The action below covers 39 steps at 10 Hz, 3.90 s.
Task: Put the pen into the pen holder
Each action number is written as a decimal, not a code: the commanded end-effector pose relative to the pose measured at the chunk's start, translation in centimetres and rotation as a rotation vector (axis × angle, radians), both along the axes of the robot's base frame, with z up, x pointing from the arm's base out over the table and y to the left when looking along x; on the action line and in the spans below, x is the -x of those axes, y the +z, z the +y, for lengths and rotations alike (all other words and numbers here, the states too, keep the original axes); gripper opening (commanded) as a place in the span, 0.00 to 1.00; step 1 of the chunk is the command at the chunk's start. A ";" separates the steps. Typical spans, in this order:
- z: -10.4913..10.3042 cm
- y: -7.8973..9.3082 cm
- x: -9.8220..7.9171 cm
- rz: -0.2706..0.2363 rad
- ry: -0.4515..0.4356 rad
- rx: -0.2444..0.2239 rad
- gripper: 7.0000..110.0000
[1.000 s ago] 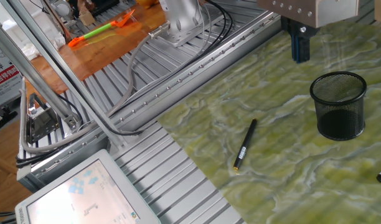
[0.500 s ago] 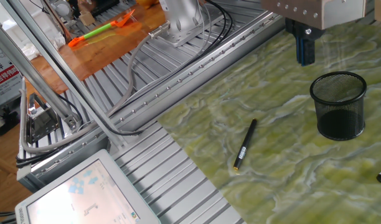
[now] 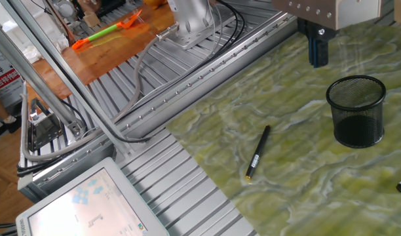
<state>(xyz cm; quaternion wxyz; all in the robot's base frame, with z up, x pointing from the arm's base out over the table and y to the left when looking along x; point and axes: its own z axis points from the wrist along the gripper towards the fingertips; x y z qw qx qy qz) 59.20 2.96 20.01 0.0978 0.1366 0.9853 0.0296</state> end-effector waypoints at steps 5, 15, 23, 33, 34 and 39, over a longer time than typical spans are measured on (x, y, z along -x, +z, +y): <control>-0.1 0.0 0.5 0.019 0.001 0.001 0.00; -0.7 -0.2 1.4 0.054 0.058 0.034 0.00; -0.5 -1.8 -12.1 0.046 0.127 0.009 0.00; 8.7 -9.8 0.9 0.120 0.099 -0.066 0.00; 8.5 -10.7 1.9 0.122 0.111 -0.057 0.00; 6.7 -14.6 3.2 0.124 0.132 0.025 0.00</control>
